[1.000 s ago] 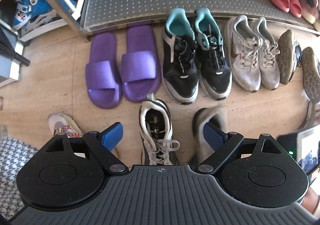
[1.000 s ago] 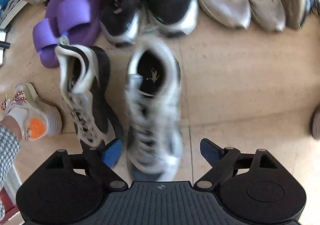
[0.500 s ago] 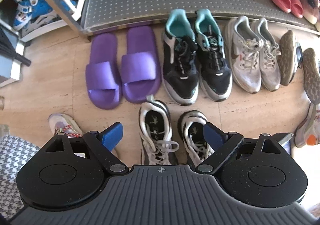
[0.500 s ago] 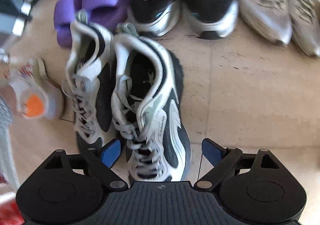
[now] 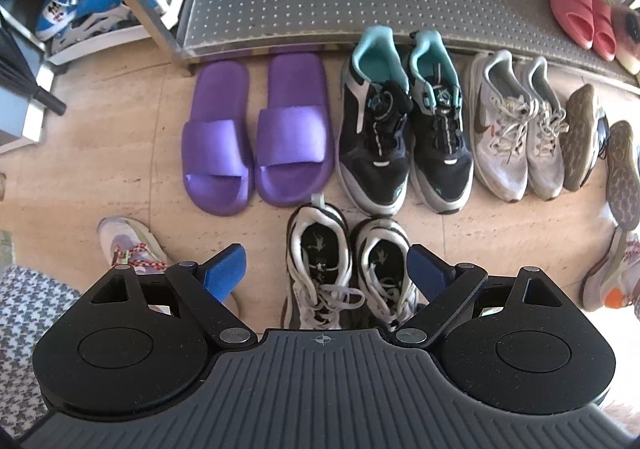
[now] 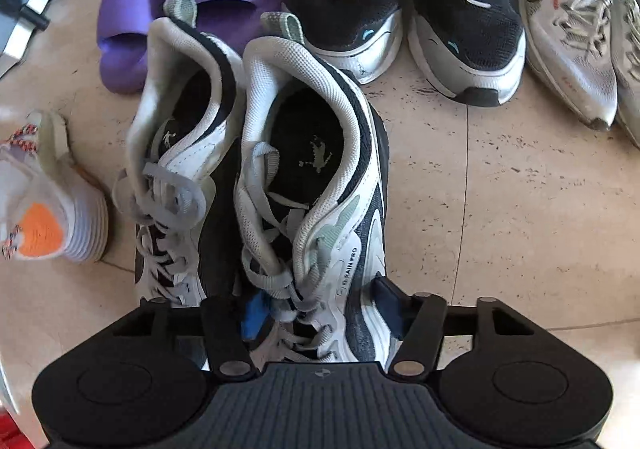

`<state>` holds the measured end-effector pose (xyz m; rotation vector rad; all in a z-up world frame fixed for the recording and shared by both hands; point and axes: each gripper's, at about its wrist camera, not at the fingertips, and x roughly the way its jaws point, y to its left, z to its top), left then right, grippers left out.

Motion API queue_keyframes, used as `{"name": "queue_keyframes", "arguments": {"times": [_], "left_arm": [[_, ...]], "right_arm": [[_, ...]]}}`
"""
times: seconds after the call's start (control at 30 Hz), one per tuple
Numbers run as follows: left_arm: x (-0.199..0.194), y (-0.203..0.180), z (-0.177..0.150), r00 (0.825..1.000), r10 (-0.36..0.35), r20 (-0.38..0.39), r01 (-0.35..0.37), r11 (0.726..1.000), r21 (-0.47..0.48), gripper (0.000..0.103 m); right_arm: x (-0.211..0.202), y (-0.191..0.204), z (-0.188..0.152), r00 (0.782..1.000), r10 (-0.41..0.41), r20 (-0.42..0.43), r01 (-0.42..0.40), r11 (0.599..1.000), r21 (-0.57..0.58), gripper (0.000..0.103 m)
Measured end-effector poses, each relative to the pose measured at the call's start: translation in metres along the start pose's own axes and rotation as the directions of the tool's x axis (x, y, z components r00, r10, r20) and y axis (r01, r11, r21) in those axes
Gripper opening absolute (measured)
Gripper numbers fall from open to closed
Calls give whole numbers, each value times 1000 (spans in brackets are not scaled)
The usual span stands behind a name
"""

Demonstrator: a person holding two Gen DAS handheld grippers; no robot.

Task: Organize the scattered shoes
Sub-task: 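Push the black-white sneaker pair into line with the left gripper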

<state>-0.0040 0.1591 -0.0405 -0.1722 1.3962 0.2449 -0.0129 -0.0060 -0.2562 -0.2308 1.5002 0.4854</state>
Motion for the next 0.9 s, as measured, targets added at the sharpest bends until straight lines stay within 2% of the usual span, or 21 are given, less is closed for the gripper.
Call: {"name": "queue_keyframes", "arguments": {"times": [0.03, 0.07, 0.17, 0.3, 0.33, 0.43, 0.57, 0.63, 0.67, 0.8, 0.9], "left_arm": [[5, -3, -2, 1000, 14, -14, -14, 1000, 25, 91], [11, -4, -4, 999, 33, -29, -31, 999, 41, 91], [31, 0, -8, 997, 49, -67, -47, 998, 43, 91], [58, 7, -13, 991, 68, -117, -63, 997, 43, 70], [64, 8, -14, 992, 31, -126, -28, 999, 21, 66], [85, 8, -15, 986, -76, -147, 69, 996, -51, 61], [116, -3, -14, 983, -39, -177, 35, 999, -24, 48], [129, -10, -14, 977, -15, -215, 15, 1000, -2, 29], [133, -13, -14, 974, -9, -228, 11, 1000, 7, 26], [146, -25, -15, 967, -14, -253, 28, 998, 50, 26], [155, -34, -16, 967, 14, -253, 11, 995, 97, 26]], "right_arm": [[-1, -2, 1, 1000, 10, -10, -10, 1000, 9, 66], [-6, -5, 1, 1000, 27, -16, -26, 999, 19, 72], [-36, -21, 2, 996, 81, -26, -79, 995, 64, 77], [-78, -51, -3, 987, 155, -49, -150, 983, 102, 77], [-88, -60, -6, 984, 169, -58, -162, 981, 109, 77], [-113, -83, -12, 983, 175, -50, -169, 980, 102, 78], [-128, -119, -21, 986, 167, 7, -166, 972, 167, 78], [-124, -137, -24, 985, 171, 28, -172, 954, 245, 78], [-120, -143, -24, 984, 173, 31, -175, 947, 270, 78], [-113, -157, -28, 983, 181, 31, -181, 928, 325, 78], [-112, -158, -29, 982, 185, 31, -186, 927, 325, 80]]}}
